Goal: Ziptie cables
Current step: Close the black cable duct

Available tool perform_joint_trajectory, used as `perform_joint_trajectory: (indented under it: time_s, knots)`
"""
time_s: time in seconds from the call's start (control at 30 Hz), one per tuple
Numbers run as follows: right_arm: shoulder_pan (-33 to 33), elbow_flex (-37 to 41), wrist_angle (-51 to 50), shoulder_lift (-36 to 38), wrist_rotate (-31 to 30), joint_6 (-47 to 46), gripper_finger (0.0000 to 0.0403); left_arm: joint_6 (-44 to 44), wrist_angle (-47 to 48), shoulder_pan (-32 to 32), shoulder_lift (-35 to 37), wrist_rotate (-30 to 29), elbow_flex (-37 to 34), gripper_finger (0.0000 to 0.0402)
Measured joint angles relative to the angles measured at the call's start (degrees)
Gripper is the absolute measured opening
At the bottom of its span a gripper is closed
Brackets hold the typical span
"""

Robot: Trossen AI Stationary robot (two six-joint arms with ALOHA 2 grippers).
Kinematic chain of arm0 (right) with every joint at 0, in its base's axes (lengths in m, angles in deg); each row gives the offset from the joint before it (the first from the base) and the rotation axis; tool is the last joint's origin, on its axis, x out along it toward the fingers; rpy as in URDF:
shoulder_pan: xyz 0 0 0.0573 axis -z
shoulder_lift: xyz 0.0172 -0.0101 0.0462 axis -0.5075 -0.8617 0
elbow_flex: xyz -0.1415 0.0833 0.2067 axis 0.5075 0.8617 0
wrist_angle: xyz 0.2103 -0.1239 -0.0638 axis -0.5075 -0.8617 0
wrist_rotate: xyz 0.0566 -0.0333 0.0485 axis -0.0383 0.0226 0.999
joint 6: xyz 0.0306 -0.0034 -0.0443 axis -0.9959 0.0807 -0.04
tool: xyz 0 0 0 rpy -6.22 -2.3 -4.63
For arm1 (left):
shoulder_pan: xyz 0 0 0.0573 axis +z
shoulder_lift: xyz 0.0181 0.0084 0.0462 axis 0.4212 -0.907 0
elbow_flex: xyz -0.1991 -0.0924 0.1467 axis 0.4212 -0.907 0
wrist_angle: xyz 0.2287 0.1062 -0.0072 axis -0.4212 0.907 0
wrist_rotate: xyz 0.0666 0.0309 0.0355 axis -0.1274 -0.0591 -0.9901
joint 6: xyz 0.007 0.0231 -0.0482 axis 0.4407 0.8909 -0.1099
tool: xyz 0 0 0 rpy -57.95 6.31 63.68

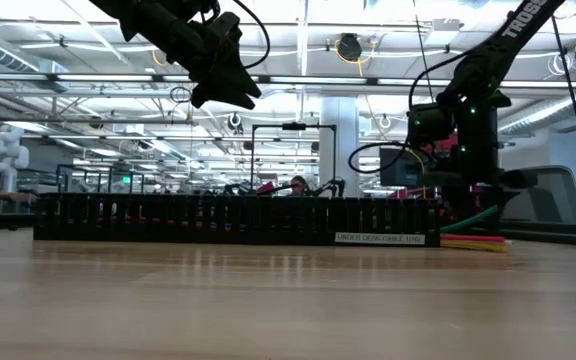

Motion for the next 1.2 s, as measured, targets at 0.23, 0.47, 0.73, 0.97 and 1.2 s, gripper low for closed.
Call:
perform_joint_trajectory:
  time_s: [0.23,0.47,0.73,0.97,1.2]
  knots:
    - [0.0,-1.1,-0.9,0.0,0.9,1.1,0.024,0.0,0.0,0.0,0.0,0.0,0.0,0.0151]
    - [0.0,-1.3,-1.0,0.1,0.9,1.7,0.024,0.0,0.0,0.0,0.0,0.0,0.0,0.0151]
    - [0.0,-1.4,-1.4,0.3,2.4,2.3,0.024,0.0,0.0,0.0,0.0,-0.4,0.0,0.0151]
    - [0.0,-1.4,-1.5,0.9,3.6,3.0,0.024,0.0,0.0,0.0,0.0,-0.4,0.0,0.0151]
    - [0.0,-1.4,-3.1,5.1,3.9,2.6,0.024,0.0,0.0,0.0,0.0,-0.4,0.0,0.0151]
